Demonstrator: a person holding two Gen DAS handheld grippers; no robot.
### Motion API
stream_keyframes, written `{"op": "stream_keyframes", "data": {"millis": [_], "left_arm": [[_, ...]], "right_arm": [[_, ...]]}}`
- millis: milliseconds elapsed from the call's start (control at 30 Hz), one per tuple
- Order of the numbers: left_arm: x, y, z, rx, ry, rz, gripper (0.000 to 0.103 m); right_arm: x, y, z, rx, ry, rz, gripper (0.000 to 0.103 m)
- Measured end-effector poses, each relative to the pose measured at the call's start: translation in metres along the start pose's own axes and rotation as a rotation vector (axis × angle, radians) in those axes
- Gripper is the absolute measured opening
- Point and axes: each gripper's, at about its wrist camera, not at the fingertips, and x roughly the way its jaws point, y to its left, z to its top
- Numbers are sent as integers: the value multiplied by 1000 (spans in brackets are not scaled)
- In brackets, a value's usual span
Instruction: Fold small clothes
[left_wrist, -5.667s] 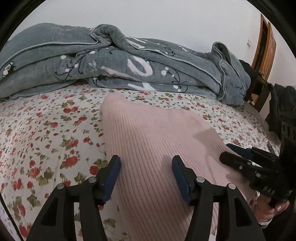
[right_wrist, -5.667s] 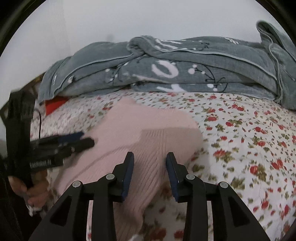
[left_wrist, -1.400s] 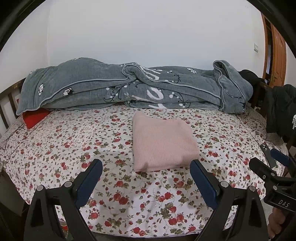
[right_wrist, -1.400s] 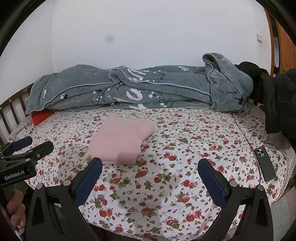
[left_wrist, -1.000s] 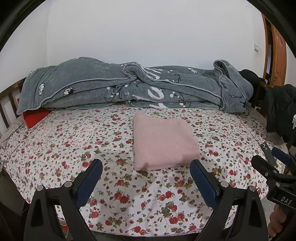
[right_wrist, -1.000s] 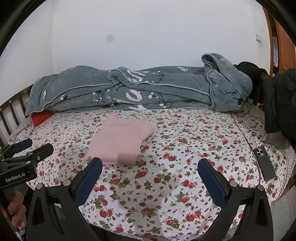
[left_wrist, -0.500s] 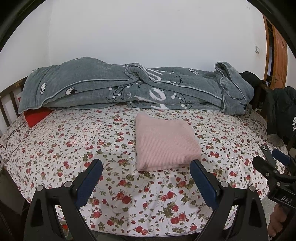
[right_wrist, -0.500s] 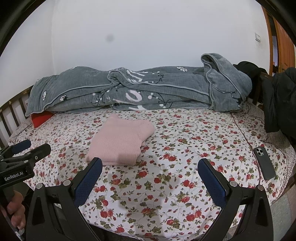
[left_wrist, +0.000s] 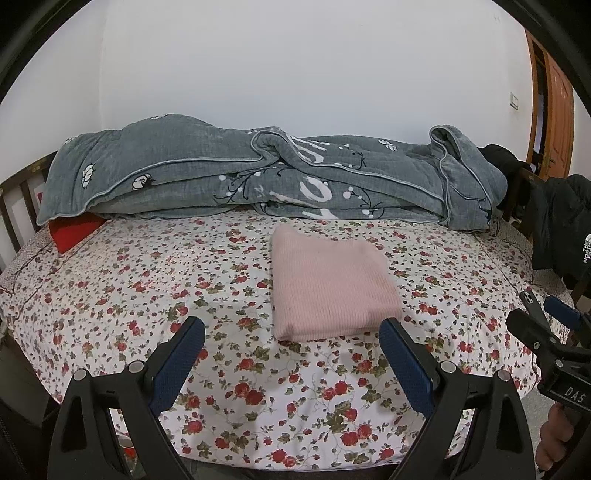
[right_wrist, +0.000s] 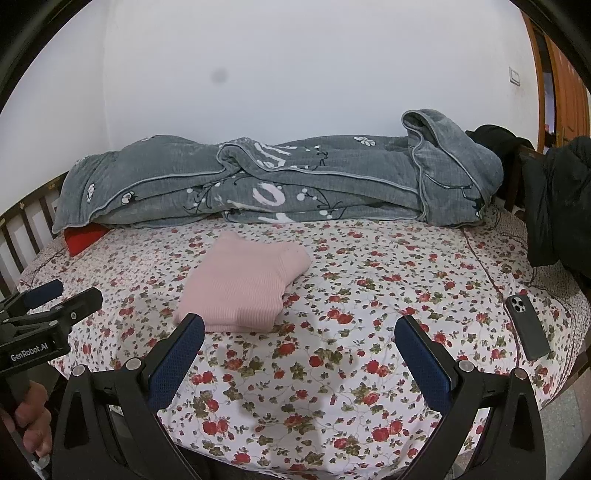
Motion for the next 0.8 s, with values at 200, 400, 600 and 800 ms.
{"op": "stream_keyframes", "data": {"millis": [200, 400, 600, 800], "left_arm": [[-1, 0, 1, -2, 0, 0, 96], [-1, 1, 0, -2, 1, 0, 96], [-1, 1, 0, -4, 2, -4, 96], [-4, 1, 1, -14, -4, -1, 96]], "right_arm": [[-1, 0, 0, 2, 1, 2, 101], [-1, 1, 0, 2, 0, -2, 101], [-1, 1, 0, 3, 1, 1, 101], [0, 7, -5, -2, 6, 1, 101]]}}
